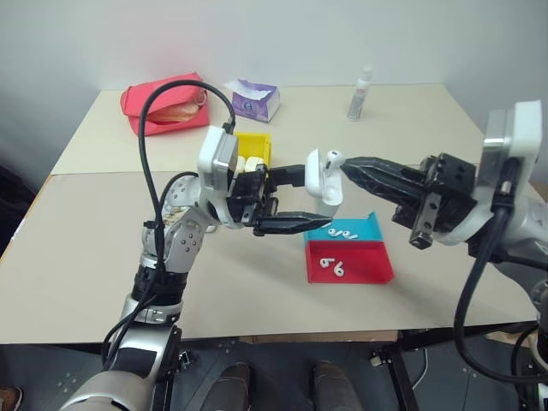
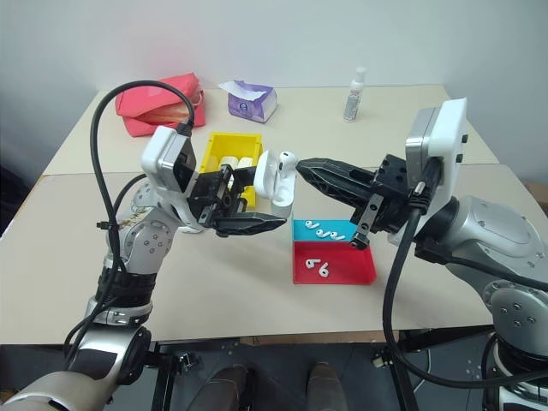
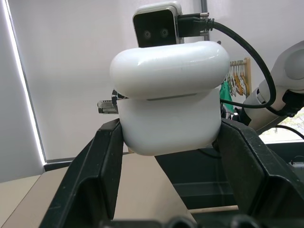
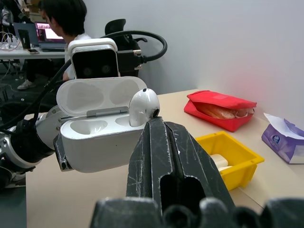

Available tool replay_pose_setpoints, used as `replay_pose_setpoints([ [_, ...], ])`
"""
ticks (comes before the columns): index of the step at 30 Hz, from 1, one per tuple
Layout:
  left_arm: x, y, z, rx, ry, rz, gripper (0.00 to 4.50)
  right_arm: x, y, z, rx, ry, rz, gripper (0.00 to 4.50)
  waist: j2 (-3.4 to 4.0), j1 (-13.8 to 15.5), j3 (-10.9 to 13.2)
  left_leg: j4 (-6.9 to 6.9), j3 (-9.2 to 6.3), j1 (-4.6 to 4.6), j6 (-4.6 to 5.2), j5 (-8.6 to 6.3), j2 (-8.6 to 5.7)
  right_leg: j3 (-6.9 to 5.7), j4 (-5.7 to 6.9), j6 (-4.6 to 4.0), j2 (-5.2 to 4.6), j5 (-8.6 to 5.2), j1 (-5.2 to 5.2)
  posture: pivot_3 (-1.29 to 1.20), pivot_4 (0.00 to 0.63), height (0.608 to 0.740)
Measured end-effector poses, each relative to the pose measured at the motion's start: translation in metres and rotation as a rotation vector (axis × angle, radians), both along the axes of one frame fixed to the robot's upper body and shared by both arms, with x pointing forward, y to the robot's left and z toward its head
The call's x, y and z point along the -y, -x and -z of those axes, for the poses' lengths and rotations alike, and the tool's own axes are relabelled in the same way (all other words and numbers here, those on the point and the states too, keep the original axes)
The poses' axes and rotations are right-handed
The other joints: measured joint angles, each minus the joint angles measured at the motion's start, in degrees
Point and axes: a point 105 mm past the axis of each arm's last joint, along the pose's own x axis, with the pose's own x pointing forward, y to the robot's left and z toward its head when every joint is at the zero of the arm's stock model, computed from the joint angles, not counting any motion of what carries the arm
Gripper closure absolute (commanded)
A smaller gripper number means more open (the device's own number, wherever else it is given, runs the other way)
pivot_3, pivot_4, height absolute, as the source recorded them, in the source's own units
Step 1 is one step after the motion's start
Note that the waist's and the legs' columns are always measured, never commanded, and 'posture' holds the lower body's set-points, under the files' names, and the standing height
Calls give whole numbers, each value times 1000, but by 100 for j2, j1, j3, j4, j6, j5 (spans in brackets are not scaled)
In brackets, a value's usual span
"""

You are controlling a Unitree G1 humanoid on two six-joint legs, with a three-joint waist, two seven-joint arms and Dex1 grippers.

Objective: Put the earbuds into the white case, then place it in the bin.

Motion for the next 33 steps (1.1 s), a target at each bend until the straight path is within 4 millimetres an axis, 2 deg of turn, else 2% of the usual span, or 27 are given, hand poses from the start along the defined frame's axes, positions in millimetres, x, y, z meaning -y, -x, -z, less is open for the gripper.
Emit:
replay_pose_setpoints([
  [19,0,-5,3,-14,-14,-23,1773,-3,6,4,4,25,-23,4454,0,1,0,0,0,0,0,0,0,0,0,0,0,0,0,0,150,740],
  [28,0,-5,3,-10,-12,-22,1773,7,6,0,22,41,8,4454,0,2,0,0,0,0,1,-1,0,0,0,0,0,0,0,0,150,740],
  [33,0,-5,3,-9,-12,-20,1773,13,-1,-4,26,32,38,4454,0,-1,0,0,1,1,1,-1,0,0,-1,0,0,0,0,0,150,740],
])
